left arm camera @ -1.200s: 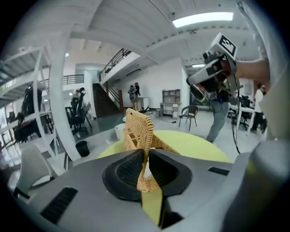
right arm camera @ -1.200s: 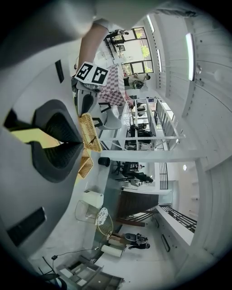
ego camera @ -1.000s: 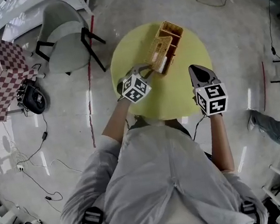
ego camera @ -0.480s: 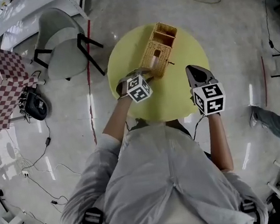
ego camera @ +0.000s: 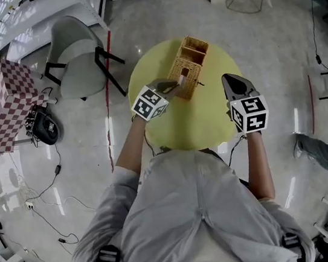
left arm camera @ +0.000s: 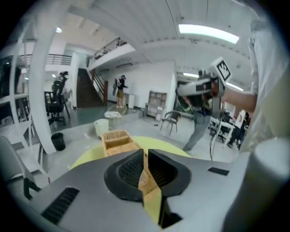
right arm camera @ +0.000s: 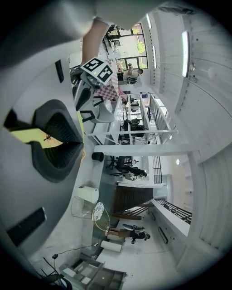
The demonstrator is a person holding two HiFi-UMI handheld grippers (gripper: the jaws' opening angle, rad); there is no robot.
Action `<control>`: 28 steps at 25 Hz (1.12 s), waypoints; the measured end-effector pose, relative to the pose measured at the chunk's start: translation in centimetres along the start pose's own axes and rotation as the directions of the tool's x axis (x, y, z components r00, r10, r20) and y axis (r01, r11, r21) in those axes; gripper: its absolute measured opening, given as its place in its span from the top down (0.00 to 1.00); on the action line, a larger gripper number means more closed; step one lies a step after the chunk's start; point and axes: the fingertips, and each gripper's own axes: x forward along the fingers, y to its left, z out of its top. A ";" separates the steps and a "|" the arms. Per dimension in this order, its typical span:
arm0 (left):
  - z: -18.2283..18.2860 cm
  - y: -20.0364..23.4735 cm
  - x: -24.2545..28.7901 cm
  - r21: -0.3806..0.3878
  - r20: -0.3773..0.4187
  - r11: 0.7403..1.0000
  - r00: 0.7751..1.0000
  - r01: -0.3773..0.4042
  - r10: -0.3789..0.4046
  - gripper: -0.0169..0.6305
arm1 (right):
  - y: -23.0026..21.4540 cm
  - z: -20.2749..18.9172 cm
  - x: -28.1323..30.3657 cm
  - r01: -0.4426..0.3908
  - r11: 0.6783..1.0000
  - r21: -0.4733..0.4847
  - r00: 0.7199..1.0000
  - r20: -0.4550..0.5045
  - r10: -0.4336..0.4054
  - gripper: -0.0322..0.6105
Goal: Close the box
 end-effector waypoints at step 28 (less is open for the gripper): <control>24.0 1.1 -18.2 0.166 0.472 0.854 0.801 -0.493 0.370 0.92 | 0.8 15.3 -5.5 0.077 0.966 -0.245 0.967 0.254 -0.012 0.92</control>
